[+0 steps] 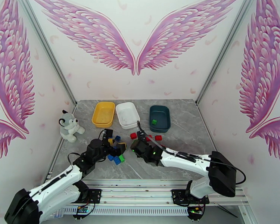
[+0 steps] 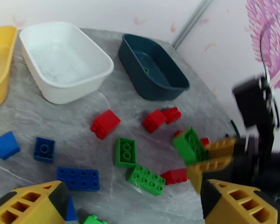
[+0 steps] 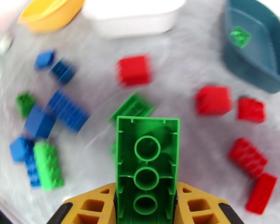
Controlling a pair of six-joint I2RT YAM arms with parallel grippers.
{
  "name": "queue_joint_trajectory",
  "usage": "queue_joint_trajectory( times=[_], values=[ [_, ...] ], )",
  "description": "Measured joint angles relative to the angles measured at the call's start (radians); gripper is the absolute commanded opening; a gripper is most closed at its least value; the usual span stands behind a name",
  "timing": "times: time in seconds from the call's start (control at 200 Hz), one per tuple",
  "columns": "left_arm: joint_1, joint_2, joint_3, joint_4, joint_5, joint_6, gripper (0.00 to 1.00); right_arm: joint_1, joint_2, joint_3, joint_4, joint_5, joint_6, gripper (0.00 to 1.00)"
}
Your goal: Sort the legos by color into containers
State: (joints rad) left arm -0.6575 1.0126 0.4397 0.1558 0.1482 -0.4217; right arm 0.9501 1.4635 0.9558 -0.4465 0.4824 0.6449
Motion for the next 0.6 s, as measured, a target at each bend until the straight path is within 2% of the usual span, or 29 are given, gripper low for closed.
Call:
queue_joint_trajectory(
  times=[0.175,0.345,0.6],
  values=[
    [-0.092,0.2,0.127,0.029,-0.003,0.056,0.99,-0.206,-0.022,0.009,-0.008,-0.035,-0.069,0.31],
    [-0.139,0.334,0.201,0.047,-0.018,0.082,0.99,-0.383,0.012,0.093,-0.014,-0.086,-0.109,0.3],
    [-0.17,0.401,0.249,0.061,-0.018,0.116,0.99,-0.496,0.248,0.338,-0.023,-0.146,-0.142,0.3]
  ],
)
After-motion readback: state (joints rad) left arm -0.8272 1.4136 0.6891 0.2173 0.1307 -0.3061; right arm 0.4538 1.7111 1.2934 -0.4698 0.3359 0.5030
